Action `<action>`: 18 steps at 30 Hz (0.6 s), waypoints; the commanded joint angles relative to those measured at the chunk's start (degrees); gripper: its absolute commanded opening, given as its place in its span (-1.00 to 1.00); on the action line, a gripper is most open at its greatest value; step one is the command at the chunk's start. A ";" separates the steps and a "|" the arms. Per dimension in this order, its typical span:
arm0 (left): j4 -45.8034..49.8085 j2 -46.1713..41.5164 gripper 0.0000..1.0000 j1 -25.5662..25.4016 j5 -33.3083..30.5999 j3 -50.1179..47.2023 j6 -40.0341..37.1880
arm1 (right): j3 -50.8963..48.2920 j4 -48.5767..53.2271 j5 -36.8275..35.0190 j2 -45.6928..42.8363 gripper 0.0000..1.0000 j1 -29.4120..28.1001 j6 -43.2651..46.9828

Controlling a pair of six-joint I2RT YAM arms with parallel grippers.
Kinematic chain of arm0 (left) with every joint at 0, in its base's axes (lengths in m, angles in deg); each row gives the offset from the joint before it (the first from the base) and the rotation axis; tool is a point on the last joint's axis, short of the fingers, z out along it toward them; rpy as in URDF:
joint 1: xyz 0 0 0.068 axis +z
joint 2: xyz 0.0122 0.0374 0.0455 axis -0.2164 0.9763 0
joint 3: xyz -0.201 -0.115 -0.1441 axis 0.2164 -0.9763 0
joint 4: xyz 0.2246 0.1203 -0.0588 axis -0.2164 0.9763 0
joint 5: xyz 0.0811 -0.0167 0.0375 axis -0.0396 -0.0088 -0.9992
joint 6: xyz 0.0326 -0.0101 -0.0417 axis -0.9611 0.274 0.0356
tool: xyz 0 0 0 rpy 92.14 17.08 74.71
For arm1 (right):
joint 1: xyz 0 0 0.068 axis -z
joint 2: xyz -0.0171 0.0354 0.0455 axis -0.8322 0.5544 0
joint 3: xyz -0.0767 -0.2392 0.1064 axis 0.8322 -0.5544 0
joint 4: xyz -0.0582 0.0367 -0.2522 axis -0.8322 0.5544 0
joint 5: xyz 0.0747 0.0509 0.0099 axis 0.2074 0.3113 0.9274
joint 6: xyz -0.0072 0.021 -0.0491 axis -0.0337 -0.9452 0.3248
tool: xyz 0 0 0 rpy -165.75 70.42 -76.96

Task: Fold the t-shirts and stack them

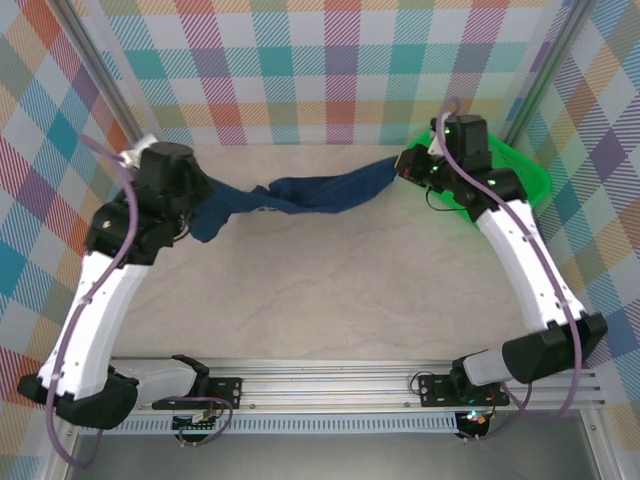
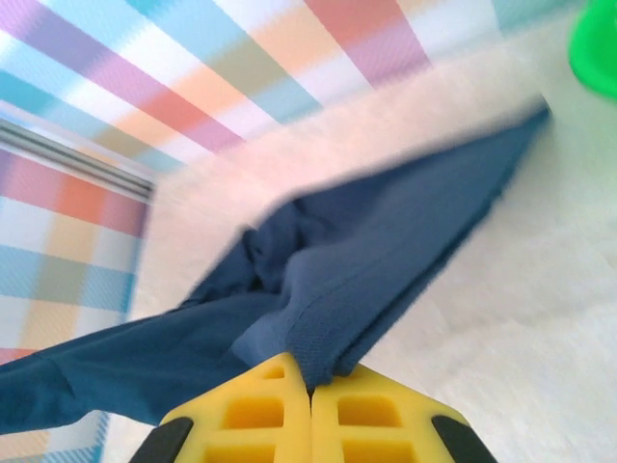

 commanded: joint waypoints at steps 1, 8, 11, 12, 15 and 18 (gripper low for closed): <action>-6.04 -4.07 -1.00 0.72 -4.28 5.84 -9.05 | 2.61 -3.68 4.32 -5.26 -1.00 -0.19 2.99; -13.28 -0.56 -1.00 0.72 -0.07 24.42 -17.82 | 7.40 -5.87 8.13 -12.26 -1.00 -0.18 -0.04; -11.77 9.08 -1.00 0.80 0.04 36.90 -21.42 | 10.48 -4.78 8.11 -10.07 -1.00 -0.19 -2.47; -10.44 13.02 -1.00 1.23 -0.04 40.98 -21.88 | 11.50 -4.44 8.33 -8.68 -1.00 -0.14 -3.31; -5.20 25.89 -1.00 7.38 7.30 53.46 -18.29 | 13.23 -5.33 9.57 -3.16 -1.00 -0.09 -6.59; -5.90 34.48 -1.00 15.24 15.56 56.39 -12.79 | 14.93 -7.95 10.82 3.07 -1.00 -0.08 -9.43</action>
